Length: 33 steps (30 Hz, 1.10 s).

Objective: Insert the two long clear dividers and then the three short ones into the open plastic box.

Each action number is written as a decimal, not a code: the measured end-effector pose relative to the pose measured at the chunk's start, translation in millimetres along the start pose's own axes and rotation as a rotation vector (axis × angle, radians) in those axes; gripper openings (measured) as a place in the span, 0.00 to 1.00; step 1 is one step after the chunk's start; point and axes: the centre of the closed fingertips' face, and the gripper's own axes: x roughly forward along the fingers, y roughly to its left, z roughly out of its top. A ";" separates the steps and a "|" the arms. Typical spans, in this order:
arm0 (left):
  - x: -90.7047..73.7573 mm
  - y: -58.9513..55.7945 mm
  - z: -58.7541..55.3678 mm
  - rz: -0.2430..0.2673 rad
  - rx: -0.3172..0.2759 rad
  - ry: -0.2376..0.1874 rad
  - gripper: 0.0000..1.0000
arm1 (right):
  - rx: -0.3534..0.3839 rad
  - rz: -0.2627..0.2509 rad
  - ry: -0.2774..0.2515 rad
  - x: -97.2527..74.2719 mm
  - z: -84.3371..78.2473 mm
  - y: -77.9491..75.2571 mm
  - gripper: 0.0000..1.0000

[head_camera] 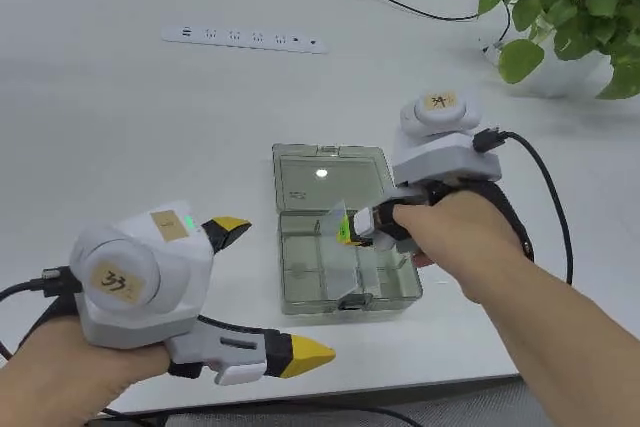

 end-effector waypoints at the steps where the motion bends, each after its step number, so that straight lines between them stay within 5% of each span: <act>1: 0.0 0.1 0.0 0.000 0.000 0.001 1.00 | -0.004 -0.002 0.002 0.6 -0.3 0.1 0.06; 25: 3.3 0.4 -2.1 0.001 -0.003 0.009 1.00 | -0.286 -0.129 0.030 4.7 0.0 7.6 0.06; 33: 3.9 -0.2 -2.8 0.000 0.000 0.014 1.00 | -0.312 -0.101 0.033 13.8 -1.4 12.1 0.07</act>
